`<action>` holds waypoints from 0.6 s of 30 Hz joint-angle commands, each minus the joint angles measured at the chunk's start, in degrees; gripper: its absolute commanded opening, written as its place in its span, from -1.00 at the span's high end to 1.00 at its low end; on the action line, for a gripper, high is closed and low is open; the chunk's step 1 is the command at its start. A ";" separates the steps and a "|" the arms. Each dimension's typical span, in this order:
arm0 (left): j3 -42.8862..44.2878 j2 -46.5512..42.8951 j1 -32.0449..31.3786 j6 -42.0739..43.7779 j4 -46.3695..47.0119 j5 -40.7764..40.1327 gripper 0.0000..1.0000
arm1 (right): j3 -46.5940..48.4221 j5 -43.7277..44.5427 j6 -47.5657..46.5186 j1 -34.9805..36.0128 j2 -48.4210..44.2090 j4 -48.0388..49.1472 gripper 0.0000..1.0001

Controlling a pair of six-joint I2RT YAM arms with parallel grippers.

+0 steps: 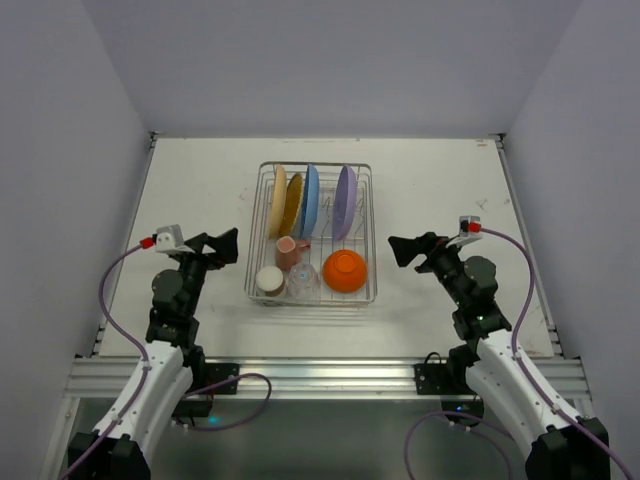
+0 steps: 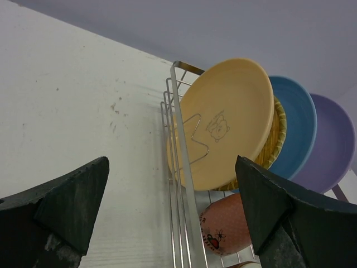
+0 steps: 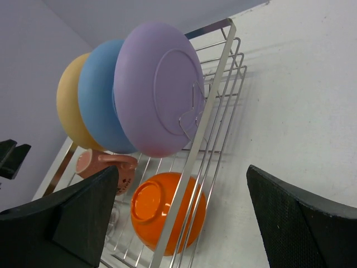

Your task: Unload the mixed dishes from the dish rack

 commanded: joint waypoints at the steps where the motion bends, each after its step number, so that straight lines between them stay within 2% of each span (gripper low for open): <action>1: 0.14 -0.67 -0.31 1.10 2.41 1.04 -1.00 | 0.68 0.77 -0.81 -0.13 -1.40 0.49 -0.98; 18: 0.05 -0.42 -0.31 0.84 2.68 1.22 -1.00 | 0.51 3.49 -0.03 -0.13 -2.19 0.05 -0.98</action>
